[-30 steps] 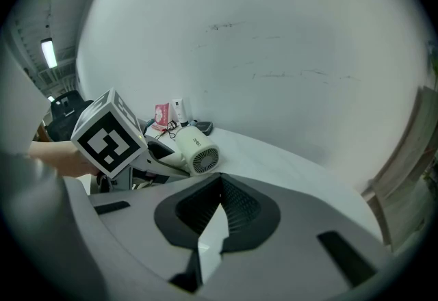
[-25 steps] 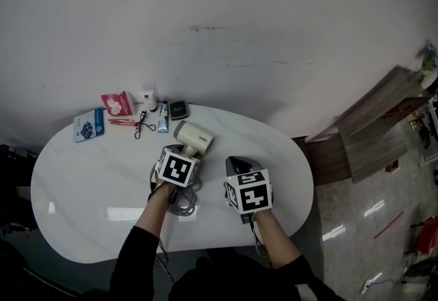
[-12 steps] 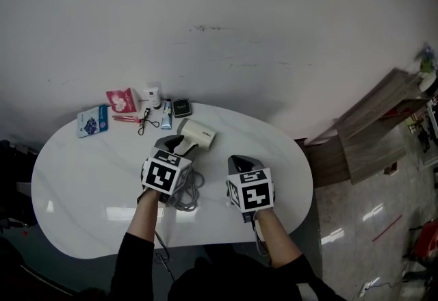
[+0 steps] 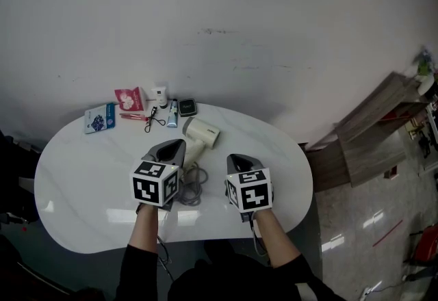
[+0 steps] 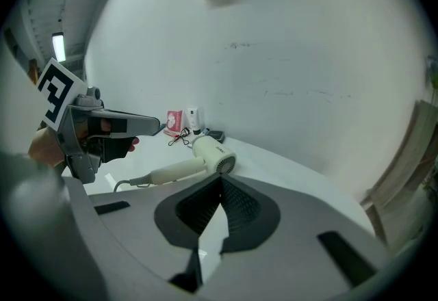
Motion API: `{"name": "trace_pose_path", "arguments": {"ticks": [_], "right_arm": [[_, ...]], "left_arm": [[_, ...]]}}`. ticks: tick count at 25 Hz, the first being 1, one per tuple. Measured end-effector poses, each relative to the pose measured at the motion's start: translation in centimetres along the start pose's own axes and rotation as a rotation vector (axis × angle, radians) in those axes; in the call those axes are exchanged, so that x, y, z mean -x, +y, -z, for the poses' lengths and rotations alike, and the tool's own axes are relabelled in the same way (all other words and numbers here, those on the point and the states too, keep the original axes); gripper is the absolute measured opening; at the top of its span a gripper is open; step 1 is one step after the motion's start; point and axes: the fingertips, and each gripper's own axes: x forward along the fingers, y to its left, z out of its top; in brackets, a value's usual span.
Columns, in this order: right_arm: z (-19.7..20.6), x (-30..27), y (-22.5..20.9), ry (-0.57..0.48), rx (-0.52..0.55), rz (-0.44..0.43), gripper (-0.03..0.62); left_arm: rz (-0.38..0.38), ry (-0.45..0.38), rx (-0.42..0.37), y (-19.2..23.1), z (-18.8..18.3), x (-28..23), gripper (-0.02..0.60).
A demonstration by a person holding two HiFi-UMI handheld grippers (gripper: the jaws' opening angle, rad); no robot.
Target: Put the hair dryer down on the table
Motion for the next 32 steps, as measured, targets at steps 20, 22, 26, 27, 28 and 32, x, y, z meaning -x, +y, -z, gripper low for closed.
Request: {"name": "trace_pose_path", "arguments": {"ticks": [20, 22, 26, 27, 28, 32], "right_arm": [[0.7, 5.0, 3.8, -0.073, 0.017, -0.043, 0.002], [1.0, 5.5, 4.2, -0.078, 0.018, -0.051, 0.002], [1.6, 6.4, 4.9, -0.084, 0.032, -0.049, 0.002], [1.8, 6.6, 5.1, -0.087, 0.034, -0.049, 0.002], [2.0, 6.9, 5.3, -0.091, 0.035, -0.049, 0.002], [2.7, 7.6, 6.3, -0.092, 0.041, -0.054, 0.002]], "left_arm": [[0.008, -0.080, 0.118, -2.9, 2.5, 9.1, 0.009], [0.007, -0.082, 0.119, -3.1, 2.7, 9.7, 0.009], [0.004, -0.085, 0.122, -3.4, 3.1, 10.7, 0.009], [0.004, -0.085, 0.122, -3.6, 3.3, 11.0, 0.009], [0.005, -0.085, 0.122, -3.8, 3.4, 11.3, 0.009], [0.010, -0.084, 0.125, -4.4, 4.1, 12.5, 0.009]]}}
